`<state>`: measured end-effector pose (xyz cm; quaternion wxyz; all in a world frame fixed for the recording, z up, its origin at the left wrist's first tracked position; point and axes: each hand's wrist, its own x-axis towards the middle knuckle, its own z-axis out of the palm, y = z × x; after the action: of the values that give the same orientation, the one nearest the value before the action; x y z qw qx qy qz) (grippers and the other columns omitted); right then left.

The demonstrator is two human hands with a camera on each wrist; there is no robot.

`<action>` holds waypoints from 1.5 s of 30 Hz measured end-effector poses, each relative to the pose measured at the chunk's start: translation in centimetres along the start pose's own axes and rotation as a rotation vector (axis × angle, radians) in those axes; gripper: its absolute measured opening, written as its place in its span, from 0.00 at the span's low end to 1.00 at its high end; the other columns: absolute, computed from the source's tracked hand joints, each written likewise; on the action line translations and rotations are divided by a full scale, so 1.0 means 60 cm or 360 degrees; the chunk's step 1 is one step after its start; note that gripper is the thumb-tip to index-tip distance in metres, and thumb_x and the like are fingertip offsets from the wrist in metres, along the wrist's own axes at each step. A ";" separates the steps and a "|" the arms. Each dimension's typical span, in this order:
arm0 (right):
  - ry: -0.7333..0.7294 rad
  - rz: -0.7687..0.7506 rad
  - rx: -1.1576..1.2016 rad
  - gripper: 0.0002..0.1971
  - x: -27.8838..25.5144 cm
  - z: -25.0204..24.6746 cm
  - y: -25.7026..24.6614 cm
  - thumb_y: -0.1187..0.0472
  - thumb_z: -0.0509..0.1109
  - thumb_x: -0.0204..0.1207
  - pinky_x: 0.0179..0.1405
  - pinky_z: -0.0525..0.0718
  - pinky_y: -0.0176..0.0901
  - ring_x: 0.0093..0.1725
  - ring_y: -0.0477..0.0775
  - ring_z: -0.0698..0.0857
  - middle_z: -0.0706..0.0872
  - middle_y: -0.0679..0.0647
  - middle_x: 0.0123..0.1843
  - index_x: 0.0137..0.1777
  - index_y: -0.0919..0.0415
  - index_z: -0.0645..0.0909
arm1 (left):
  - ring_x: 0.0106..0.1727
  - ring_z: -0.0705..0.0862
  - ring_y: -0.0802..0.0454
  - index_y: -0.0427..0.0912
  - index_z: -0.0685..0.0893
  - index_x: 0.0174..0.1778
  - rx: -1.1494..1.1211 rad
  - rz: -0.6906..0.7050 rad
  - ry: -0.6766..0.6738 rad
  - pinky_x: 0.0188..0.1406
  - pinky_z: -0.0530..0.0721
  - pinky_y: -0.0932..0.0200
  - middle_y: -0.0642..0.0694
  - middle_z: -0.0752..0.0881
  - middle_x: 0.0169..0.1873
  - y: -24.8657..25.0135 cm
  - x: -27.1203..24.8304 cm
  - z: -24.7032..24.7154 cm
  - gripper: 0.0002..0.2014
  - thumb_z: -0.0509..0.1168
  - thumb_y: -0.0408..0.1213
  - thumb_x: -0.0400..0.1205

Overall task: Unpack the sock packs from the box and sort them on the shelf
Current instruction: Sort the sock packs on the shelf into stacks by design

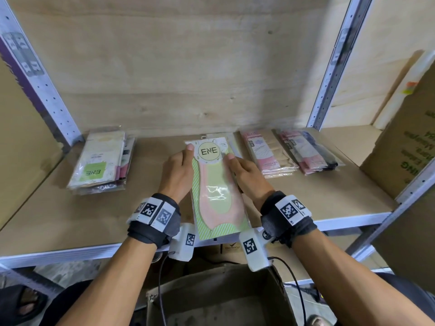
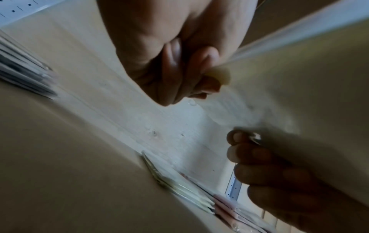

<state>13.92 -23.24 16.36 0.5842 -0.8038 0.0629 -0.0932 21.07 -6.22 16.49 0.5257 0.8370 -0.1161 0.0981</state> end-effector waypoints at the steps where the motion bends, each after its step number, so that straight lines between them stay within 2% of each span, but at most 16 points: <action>1: 0.0021 -0.0021 0.0041 0.30 -0.001 -0.001 -0.001 0.32 0.58 0.78 0.64 0.84 0.62 0.56 0.61 0.89 0.90 0.60 0.56 0.56 0.58 0.85 | 0.42 0.78 0.48 0.39 0.80 0.41 -0.0044 0.0023 -0.0032 0.46 0.80 0.46 0.37 0.84 0.39 0.000 -0.001 0.004 0.27 0.49 0.58 0.89; 3: 0.0056 -0.0043 0.0129 0.30 0.000 0.000 0.001 0.37 0.59 0.81 0.66 0.82 0.67 0.54 0.57 0.88 0.89 0.66 0.57 0.56 0.67 0.84 | 0.44 0.77 0.52 0.47 0.78 0.45 -0.0145 0.0045 -0.0063 0.47 0.75 0.51 0.45 0.80 0.41 0.001 0.002 0.009 0.21 0.50 0.59 0.88; 5: 0.0092 -0.0037 0.0226 0.25 0.002 0.000 0.007 0.41 0.60 0.84 0.69 0.81 0.63 0.60 0.52 0.88 0.92 0.57 0.57 0.58 0.61 0.87 | 0.42 0.80 0.53 0.46 0.79 0.44 -0.0313 -0.0020 -0.0088 0.44 0.76 0.56 0.47 0.82 0.39 0.001 0.001 0.010 0.22 0.52 0.60 0.88; 7: 0.0189 -0.0027 0.0276 0.24 0.007 -0.005 0.006 0.43 0.60 0.85 0.70 0.81 0.63 0.63 0.60 0.87 0.91 0.58 0.59 0.60 0.62 0.87 | 0.30 0.84 0.57 0.42 0.82 0.38 -0.0441 -0.0150 -0.0193 0.29 0.79 0.63 0.52 0.86 0.29 0.010 -0.007 0.002 0.28 0.55 0.63 0.87; 9: 0.0318 0.0006 0.0325 0.26 0.014 -0.016 0.004 0.45 0.60 0.87 0.66 0.83 0.66 0.63 0.68 0.86 0.89 0.66 0.59 0.58 0.69 0.85 | 0.26 0.84 0.58 0.41 0.86 0.44 -0.0460 -0.0212 -0.0495 0.23 0.80 0.63 0.50 0.87 0.29 0.018 -0.012 -0.010 0.28 0.60 0.66 0.83; 12: 0.0465 0.0079 0.0249 0.26 0.028 -0.039 0.000 0.45 0.59 0.87 0.62 0.86 0.64 0.58 0.64 0.88 0.90 0.65 0.57 0.56 0.70 0.85 | 0.36 0.85 0.52 0.39 0.85 0.60 -0.0436 -0.0196 -0.0995 0.32 0.84 0.62 0.44 0.88 0.41 0.016 -0.011 -0.027 0.20 0.73 0.50 0.80; 14: 0.0458 0.0141 0.0213 0.26 0.036 -0.050 -0.001 0.44 0.59 0.87 0.59 0.87 0.65 0.52 0.62 0.88 0.89 0.66 0.55 0.56 0.68 0.85 | 0.36 0.85 0.51 0.38 0.83 0.65 -0.0450 -0.0162 -0.1101 0.34 0.85 0.64 0.46 0.89 0.38 0.008 -0.009 -0.026 0.18 0.76 0.35 0.79; 18: 0.0122 0.0332 0.0231 0.16 0.037 -0.070 -0.008 0.46 0.64 0.85 0.27 0.86 0.48 0.28 0.51 0.85 0.85 0.57 0.41 0.56 0.60 0.81 | 0.39 0.88 0.55 0.39 0.86 0.62 -0.0496 -0.0153 -0.0818 0.37 0.83 0.68 0.45 0.92 0.41 -0.007 0.013 -0.013 0.17 0.77 0.31 0.78; 20: -0.0103 0.0389 0.0231 0.14 0.034 -0.081 -0.012 0.54 0.73 0.79 0.28 0.84 0.43 0.28 0.49 0.86 0.86 0.55 0.42 0.59 0.59 0.77 | 0.47 0.91 0.56 0.44 0.89 0.57 -0.0492 -0.0132 -0.0618 0.43 0.82 0.69 0.46 0.94 0.47 -0.020 0.034 -0.005 0.13 0.78 0.33 0.77; 22: -0.0244 0.0415 0.0313 0.24 0.036 -0.088 -0.016 0.67 0.77 0.74 0.32 0.84 0.43 0.32 0.52 0.87 0.87 0.57 0.47 0.67 0.59 0.73 | 0.52 0.92 0.56 0.50 0.91 0.50 -0.0506 -0.0147 -0.0443 0.47 0.82 0.69 0.51 0.94 0.47 -0.027 0.050 0.006 0.09 0.79 0.35 0.76; 25: -0.0168 0.0406 0.0335 0.35 0.049 -0.084 -0.023 0.80 0.73 0.71 0.29 0.82 0.41 0.35 0.56 0.84 0.82 0.65 0.53 0.76 0.64 0.67 | 0.54 0.91 0.52 0.52 0.91 0.47 -0.0562 -0.0185 -0.0270 0.55 0.85 0.60 0.49 0.93 0.49 -0.029 0.064 0.025 0.09 0.79 0.34 0.76; 28: 0.0087 0.0365 0.0190 0.30 0.073 -0.083 -0.024 0.83 0.73 0.71 0.20 0.78 0.37 0.28 0.53 0.81 0.83 0.68 0.51 0.73 0.73 0.71 | 0.52 0.91 0.56 0.49 0.90 0.55 -0.0569 -0.0212 -0.0375 0.52 0.85 0.61 0.48 0.93 0.52 -0.025 0.074 0.035 0.14 0.78 0.31 0.76; 33: 0.0172 0.0270 -0.0321 0.17 0.102 -0.088 -0.010 0.73 0.76 0.72 0.57 0.89 0.57 0.48 0.60 0.89 0.90 0.62 0.56 0.61 0.64 0.85 | 0.47 0.89 0.55 0.32 0.85 0.68 -0.0506 -0.0286 -0.0506 0.38 0.84 0.73 0.37 0.90 0.56 -0.015 0.088 0.046 0.23 0.76 0.23 0.75; 37: 0.0071 0.0261 -0.0633 0.13 0.114 -0.082 -0.004 0.68 0.76 0.73 0.60 0.88 0.53 0.54 0.59 0.89 0.91 0.58 0.57 0.58 0.60 0.88 | 0.36 0.90 0.62 0.32 0.87 0.61 -0.0405 -0.0396 -0.0516 0.33 0.83 0.75 0.40 0.91 0.47 -0.013 0.093 0.056 0.20 0.79 0.24 0.73; 41: 0.0057 0.0205 -0.0815 0.11 0.118 -0.075 0.002 0.67 0.74 0.75 0.55 0.84 0.39 0.56 0.53 0.87 0.90 0.56 0.58 0.56 0.59 0.91 | 0.42 0.92 0.54 0.27 0.86 0.62 -0.0457 -0.0510 -0.0559 0.36 0.88 0.70 0.39 0.91 0.49 -0.012 0.095 0.062 0.20 0.78 0.25 0.75; 45: 0.0048 0.0211 -0.0867 0.12 0.118 -0.070 0.004 0.64 0.73 0.75 0.54 0.80 0.37 0.60 0.54 0.85 0.89 0.56 0.61 0.58 0.58 0.90 | 0.42 0.92 0.52 0.29 0.88 0.57 -0.0467 -0.0553 -0.0636 0.40 0.91 0.65 0.37 0.92 0.50 -0.007 0.094 0.066 0.13 0.76 0.26 0.77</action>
<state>19.87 -28.69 17.92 0.3505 -0.9238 0.1468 -0.0464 26.77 -10.11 16.06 0.6167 0.7621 -0.0852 -0.1779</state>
